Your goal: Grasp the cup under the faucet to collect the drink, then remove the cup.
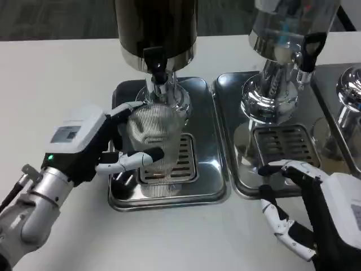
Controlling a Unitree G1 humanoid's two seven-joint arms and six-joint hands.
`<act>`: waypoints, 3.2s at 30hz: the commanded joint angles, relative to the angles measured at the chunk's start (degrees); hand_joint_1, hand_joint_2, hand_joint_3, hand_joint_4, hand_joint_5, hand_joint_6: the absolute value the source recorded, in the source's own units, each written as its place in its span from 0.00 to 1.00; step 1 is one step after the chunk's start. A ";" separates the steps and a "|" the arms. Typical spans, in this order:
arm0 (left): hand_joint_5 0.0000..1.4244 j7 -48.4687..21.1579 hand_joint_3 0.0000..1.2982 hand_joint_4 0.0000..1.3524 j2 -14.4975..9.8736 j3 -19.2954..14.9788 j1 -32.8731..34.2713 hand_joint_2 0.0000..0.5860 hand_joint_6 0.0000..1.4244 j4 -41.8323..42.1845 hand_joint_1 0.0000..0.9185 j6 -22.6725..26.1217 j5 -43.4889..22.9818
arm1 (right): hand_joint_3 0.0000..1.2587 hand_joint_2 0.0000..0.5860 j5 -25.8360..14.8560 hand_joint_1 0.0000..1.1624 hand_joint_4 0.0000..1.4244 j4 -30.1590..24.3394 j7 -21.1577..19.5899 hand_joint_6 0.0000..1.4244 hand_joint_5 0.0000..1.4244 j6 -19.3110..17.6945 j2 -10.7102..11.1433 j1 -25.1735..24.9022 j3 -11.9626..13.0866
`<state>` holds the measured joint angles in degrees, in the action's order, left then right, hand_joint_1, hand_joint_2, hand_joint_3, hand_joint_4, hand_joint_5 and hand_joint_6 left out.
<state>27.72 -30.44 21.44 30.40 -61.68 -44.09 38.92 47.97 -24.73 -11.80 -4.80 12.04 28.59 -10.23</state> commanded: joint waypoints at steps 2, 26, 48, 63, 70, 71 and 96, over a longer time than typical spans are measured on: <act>0.59 1.98 0.25 0.44 0.46 0.81 0.90 0.24 0.75 0.45 0.18 0.62 0.97 | 0.37 0.76 -0.82 0.37 0.24 0.47 0.53 0.29 0.25 0.21 0.42 -0.03 0.47; 0.52 0.64 0.12 0.35 -1.94 -1.49 -0.49 0.12 0.64 1.86 0.05 -1.10 -2.73 | 0.37 0.76 -2.02 0.37 0.23 1.92 1.16 0.30 0.25 -0.25 1.14 -1.46 0.70; 0.26 -48.82 0.23 0.21 -10.69 -23.73 -9.35 0.13 0.39 19.24 0.00 -7.72 -55.29 | 0.37 0.77 -3.16 0.37 0.23 3.78 0.69 0.27 0.25 -0.69 1.29 -3.75 -0.29; 0.22 -91.26 0.28 0.22 -7.65 -33.24 4.10 0.10 0.23 24.45 0.00 33.62 -79.59 | 0.37 0.77 -3.74 0.38 0.24 5.58 -0.03 0.27 0.26 -0.70 0.99 -5.21 -0.63; 0.23 -94.72 0.28 0.22 -5.45 -34.22 8.23 0.10 0.22 22.61 0.00 38.43 -76.00 | 0.37 0.77 -3.96 0.38 0.24 5.97 -0.53 0.27 0.26 -0.60 0.59 -5.13 -0.62; 0.23 -94.93 0.28 0.22 -4.95 -34.19 8.77 0.10 0.22 22.34 0.00 38.79 -75.50 | 0.37 0.76 -4.03 0.38 0.24 6.03 -0.58 0.27 0.26 -0.62 0.54 -5.16 -0.61; 0.18 -94.84 0.27 0.18 6.99 -32.75 15.14 0.11 0.14 13.64 0.00 34.60 -63.26 | 0.38 0.76 -4.41 0.40 0.25 6.36 -2.29 0.26 0.26 0.19 -1.48 -3.88 -0.59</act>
<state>-66.89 -24.00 -12.05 44.07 -46.83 -8.25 -25.88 43.46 -18.27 -13.03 -5.00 11.00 23.89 -10.81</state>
